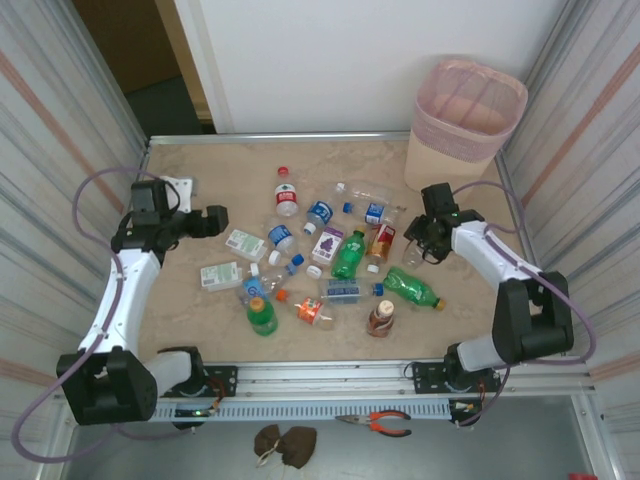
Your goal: Put the plastic bottles in the bin
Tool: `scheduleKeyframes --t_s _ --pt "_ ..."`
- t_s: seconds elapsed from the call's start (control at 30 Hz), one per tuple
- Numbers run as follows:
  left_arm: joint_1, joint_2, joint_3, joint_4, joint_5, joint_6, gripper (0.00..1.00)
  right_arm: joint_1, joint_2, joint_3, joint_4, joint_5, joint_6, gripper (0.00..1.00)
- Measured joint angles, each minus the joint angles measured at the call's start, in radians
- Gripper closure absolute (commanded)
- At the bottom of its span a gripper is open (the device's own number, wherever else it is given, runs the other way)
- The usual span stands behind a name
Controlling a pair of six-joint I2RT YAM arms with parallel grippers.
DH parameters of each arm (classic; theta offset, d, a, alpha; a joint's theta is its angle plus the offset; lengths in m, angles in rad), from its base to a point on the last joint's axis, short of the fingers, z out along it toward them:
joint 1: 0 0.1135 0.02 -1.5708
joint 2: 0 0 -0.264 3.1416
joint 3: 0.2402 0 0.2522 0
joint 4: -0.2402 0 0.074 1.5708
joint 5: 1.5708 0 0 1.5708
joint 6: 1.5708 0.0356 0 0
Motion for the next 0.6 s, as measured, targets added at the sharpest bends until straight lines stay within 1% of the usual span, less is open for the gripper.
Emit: scheduleKeyframes --t_s 0.13,0.33,0.47,0.6 --pt "0.000 -0.019 -0.011 0.015 0.000 -0.004 0.07 -0.043 -0.066 0.088 -0.068 0.005 -0.036 0.40" --pt "0.000 -0.019 -0.012 0.019 0.005 -0.011 0.07 -0.140 -0.103 0.332 -0.143 -0.020 -0.105 0.41" --pt "0.000 -0.019 -0.012 0.022 0.012 -0.011 0.07 -0.195 -0.064 0.541 -0.174 -0.055 -0.141 0.41" --pt "0.000 -0.019 -0.012 0.023 0.019 -0.011 0.07 -0.244 0.035 0.759 -0.178 -0.102 -0.164 0.41"
